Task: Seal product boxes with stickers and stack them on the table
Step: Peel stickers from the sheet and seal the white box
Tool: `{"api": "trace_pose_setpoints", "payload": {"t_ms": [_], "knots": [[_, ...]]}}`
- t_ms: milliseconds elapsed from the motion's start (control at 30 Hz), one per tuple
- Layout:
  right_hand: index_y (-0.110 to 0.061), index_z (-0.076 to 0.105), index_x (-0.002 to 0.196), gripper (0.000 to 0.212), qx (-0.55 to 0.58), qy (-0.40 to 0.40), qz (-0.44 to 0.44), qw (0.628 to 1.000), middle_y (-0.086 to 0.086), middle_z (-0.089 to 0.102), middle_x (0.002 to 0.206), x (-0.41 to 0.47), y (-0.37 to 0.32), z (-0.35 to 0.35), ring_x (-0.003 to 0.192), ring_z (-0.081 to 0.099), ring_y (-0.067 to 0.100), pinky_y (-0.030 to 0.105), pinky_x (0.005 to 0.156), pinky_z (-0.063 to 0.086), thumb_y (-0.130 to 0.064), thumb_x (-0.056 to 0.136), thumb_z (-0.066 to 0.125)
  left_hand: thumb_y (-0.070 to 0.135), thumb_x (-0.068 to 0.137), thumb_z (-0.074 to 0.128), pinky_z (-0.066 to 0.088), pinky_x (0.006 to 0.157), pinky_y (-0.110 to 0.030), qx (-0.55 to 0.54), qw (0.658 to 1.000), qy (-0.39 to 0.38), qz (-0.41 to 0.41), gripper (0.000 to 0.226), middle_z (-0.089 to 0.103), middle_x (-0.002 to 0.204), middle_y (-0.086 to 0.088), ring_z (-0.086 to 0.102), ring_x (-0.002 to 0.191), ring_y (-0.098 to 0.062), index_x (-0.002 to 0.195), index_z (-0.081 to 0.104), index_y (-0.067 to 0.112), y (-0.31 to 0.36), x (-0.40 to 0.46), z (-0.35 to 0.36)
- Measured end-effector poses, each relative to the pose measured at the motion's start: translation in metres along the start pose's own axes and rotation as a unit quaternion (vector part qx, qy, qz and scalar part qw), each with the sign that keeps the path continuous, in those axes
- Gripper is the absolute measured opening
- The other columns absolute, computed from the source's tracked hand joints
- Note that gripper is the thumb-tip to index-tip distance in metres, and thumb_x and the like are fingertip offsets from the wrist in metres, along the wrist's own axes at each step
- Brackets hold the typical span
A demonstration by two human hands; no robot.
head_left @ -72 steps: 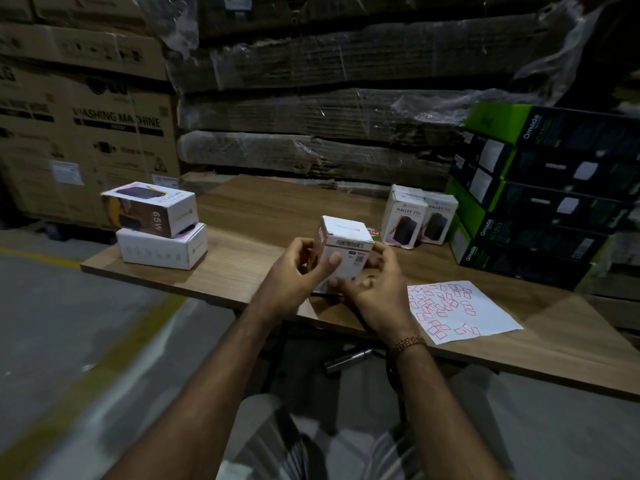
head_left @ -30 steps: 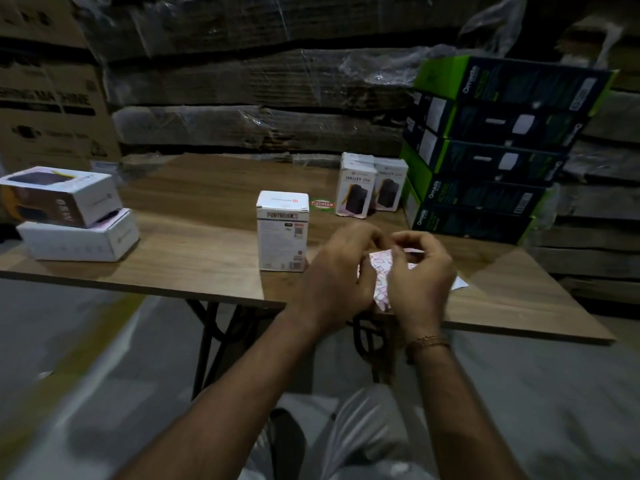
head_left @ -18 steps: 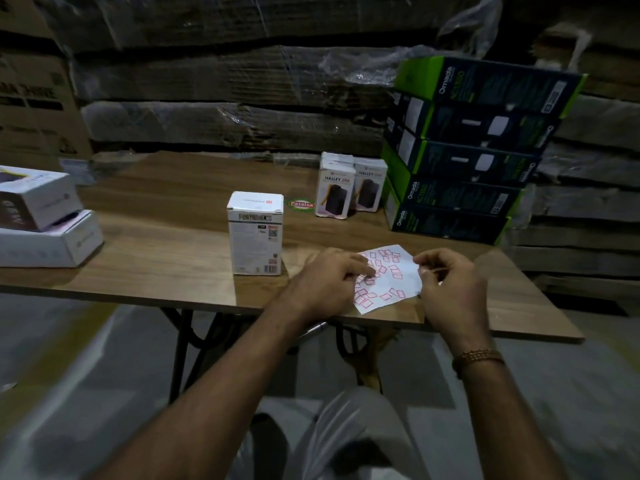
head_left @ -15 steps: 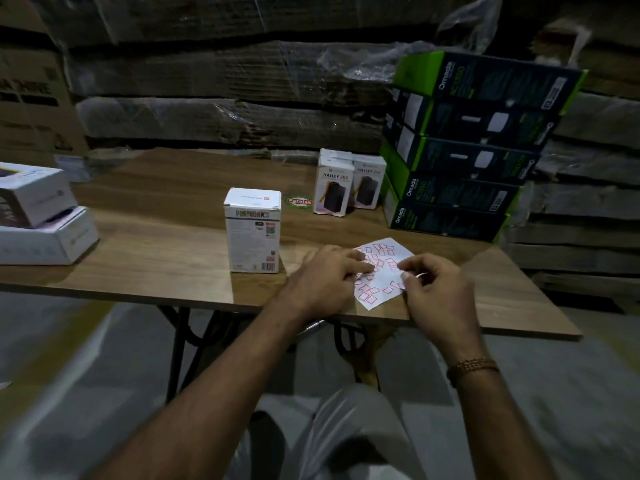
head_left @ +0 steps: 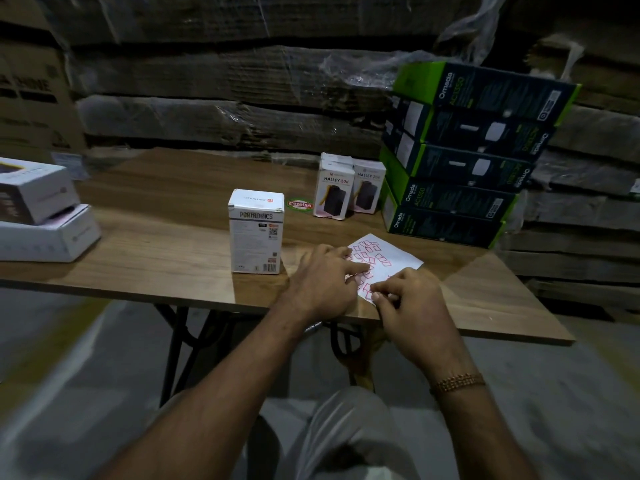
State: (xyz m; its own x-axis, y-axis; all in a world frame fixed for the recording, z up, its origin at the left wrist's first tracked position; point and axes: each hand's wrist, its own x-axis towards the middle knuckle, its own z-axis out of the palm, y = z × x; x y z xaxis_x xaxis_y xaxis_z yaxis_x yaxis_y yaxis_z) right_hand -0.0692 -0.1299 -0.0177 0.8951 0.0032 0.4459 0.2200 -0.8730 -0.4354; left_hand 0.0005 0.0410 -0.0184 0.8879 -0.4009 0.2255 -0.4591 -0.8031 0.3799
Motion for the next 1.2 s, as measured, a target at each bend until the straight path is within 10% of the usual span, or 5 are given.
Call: {"api": "trace_pose_setpoints", "payload": {"t_ms": [600,1200], "knots": [[-0.026,0.07,0.095,0.008,-0.073,-0.008,0.064,0.995,-0.002,0.061,0.102,0.006,-0.019,0.005,0.096,0.059,0.02,0.041,0.08,0.056,-0.034,0.098,0.068,0.043,0.106,0.051,0.027,0.124,-0.051,-0.004,1.0,0.004,-0.016,0.043,0.041,0.168,0.006,0.029,0.15,-0.025,0.149,0.057,0.049,-0.001,0.002,0.006],[-0.027,0.056,0.103,0.005,-0.104,-0.075,0.041,0.991,0.001,0.051,0.104,0.011,-0.011,0.005,0.094,0.053,0.023,0.039,0.072,0.046,-0.029,0.107,0.053,0.041,0.107,0.052,0.025,0.126,-0.052,-0.013,0.999,-0.01,-0.03,0.044,0.037,0.17,0.007,0.024,0.153,-0.024,0.15,0.055,0.05,0.004,-0.001,0.0]]}}
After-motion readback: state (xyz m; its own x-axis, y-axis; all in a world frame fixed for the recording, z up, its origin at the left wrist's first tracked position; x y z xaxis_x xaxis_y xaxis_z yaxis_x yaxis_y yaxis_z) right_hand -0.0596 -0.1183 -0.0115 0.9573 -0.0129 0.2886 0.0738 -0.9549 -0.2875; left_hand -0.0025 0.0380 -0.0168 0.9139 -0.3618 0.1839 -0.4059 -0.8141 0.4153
